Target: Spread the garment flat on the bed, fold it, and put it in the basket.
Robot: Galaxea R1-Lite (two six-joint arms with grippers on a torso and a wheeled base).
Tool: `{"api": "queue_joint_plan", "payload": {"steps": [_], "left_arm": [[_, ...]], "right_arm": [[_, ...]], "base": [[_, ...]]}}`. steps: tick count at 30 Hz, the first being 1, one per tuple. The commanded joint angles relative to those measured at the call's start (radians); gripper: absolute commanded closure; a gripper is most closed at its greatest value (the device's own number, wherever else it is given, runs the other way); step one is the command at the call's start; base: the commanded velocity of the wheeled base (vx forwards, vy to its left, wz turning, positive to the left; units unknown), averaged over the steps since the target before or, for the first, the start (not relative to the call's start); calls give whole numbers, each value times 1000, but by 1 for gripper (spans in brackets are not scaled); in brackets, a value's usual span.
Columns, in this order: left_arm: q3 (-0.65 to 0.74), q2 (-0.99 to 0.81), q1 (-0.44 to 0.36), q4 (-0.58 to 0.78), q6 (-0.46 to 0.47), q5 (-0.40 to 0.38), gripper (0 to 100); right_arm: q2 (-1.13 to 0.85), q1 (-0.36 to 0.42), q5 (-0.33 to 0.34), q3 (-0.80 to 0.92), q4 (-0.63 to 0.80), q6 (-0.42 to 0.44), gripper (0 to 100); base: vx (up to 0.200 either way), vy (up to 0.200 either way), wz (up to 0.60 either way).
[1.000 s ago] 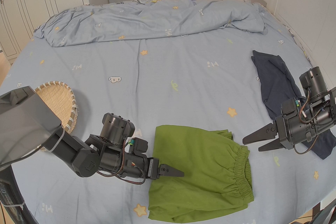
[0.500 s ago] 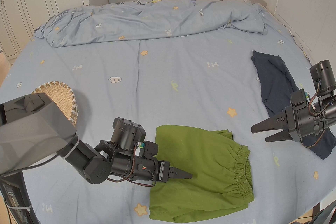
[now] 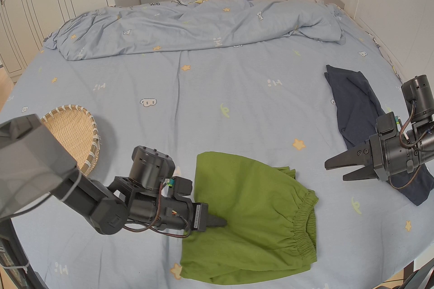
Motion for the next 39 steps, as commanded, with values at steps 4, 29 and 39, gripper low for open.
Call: {"api": "queue_joint_plan", "payload": {"steps": [4, 29, 39], "left_arm": [[-54, -264, 141, 263, 0, 2, 100], [-172, -358, 257, 543, 95, 4, 100], [-207, -352, 259, 543, 95, 4, 100]], "right_arm": [[-4, 10, 1, -36, -2, -9, 0], [0, 11, 22, 14, -15, -66, 0], [-1, 10, 22, 16, -15, -66, 0]], "base": [[0, 0, 0], [-24, 0, 0], [0, 0, 0]]}}
